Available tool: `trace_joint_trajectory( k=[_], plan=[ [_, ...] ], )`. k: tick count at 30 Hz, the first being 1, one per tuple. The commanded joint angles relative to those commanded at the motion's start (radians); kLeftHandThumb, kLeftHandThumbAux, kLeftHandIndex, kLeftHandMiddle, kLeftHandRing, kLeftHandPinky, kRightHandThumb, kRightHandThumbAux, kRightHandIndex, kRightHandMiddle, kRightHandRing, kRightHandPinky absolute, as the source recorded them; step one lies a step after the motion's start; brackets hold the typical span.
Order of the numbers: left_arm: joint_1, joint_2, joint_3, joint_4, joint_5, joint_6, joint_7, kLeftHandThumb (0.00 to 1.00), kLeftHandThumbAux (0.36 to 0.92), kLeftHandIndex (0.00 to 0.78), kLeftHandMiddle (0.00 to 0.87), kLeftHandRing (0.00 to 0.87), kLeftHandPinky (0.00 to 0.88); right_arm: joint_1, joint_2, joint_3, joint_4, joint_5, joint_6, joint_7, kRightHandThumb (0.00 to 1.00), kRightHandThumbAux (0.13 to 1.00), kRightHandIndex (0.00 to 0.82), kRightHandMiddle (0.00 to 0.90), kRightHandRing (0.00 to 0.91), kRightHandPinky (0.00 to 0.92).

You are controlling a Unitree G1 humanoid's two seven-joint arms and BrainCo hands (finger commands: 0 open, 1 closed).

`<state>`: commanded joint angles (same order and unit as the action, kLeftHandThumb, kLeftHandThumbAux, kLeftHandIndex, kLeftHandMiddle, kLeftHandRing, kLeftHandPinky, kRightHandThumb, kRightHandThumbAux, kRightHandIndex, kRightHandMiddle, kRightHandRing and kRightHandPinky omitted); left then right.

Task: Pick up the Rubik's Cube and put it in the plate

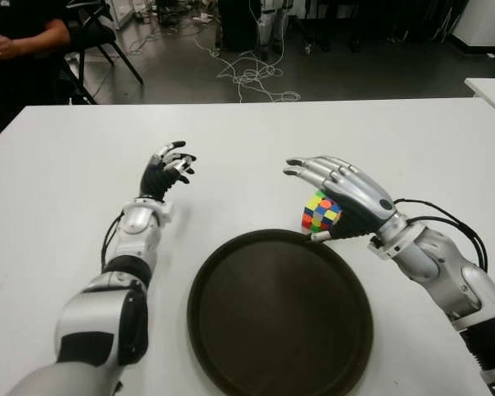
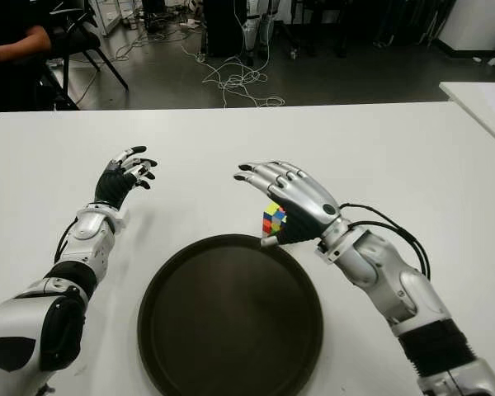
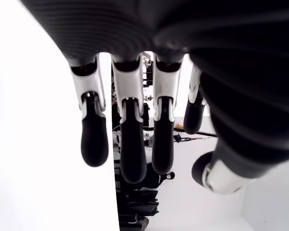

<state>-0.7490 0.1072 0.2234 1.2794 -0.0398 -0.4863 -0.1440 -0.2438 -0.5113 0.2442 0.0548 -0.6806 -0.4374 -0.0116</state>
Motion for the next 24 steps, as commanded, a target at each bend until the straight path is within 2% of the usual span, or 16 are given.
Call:
trace_joint_trajectory(
  k=[6, 17, 24],
  plan=[
    [-0.001, 0.002, -0.004, 0.001, 0.004, 0.002, 0.000, 0.109, 0.721, 0.221, 0.419, 0.500, 0.561, -0.029, -0.005, -0.012, 0.062, -0.014, 0.004, -0.033, 0.000, 0.783, 0.068, 0.114, 0.128, 0.110],
    [0.000, 0.000, -0.001, 0.001, -0.001, 0.003, -0.001, 0.132, 0.718, 0.236, 0.432, 0.507, 0.566, -0.018, 0.018, -0.024, 0.015, -0.110, 0.245, -0.012, 0.000, 0.780, 0.064, 0.108, 0.117, 0.096],
    [-0.001, -0.004, 0.002, 0.001, -0.004, 0.007, 0.001, 0.131, 0.715, 0.224, 0.438, 0.514, 0.583, -0.018, 0.013, -0.014, -0.006, -0.115, 0.314, 0.027, 0.000, 0.771, 0.065, 0.102, 0.119, 0.105]
  ],
)
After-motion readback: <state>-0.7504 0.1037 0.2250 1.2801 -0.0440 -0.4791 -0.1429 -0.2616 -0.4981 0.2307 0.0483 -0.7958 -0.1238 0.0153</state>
